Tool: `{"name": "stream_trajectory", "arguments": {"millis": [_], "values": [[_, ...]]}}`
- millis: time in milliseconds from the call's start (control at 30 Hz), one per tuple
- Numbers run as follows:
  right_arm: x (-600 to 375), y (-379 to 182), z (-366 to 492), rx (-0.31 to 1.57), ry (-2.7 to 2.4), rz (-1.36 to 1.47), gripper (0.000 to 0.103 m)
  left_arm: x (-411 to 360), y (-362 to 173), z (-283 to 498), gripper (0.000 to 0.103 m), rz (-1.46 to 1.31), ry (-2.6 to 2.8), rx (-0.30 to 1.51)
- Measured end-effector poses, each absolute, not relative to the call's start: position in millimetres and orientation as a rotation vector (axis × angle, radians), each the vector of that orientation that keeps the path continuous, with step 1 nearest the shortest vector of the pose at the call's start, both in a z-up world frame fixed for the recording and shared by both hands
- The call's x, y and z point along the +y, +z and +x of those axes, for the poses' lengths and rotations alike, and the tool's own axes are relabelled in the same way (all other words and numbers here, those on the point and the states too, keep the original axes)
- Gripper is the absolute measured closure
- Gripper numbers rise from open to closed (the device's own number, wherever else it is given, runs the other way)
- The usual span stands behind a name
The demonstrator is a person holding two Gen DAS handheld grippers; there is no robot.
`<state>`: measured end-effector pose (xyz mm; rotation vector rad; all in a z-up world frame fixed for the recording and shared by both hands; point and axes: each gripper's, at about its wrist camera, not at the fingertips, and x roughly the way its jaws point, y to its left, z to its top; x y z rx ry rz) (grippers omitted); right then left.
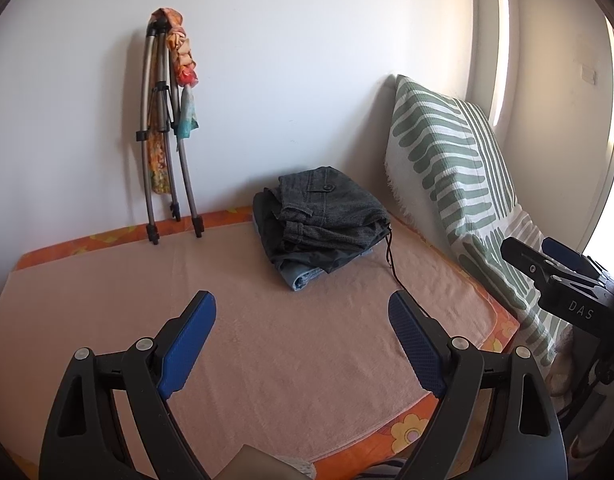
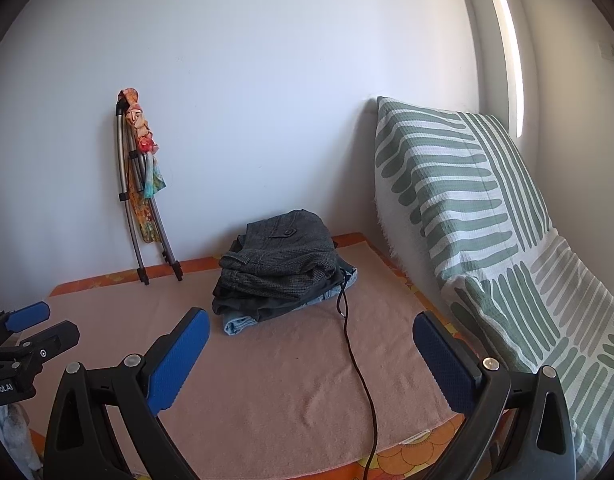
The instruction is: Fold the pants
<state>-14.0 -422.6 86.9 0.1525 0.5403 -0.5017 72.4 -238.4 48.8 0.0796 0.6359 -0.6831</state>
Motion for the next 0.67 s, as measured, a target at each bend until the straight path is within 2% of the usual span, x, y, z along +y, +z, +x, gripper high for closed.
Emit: {"name": "stream_trajectory", "arguments": {"millis": [667], "values": [[-424.7, 80.6, -11.8, 0.551, -0.496, 0.165, 0.000, -238.3, 50.1, 72.6, 0.015, 0.080, -0.686, 0.622]]}}
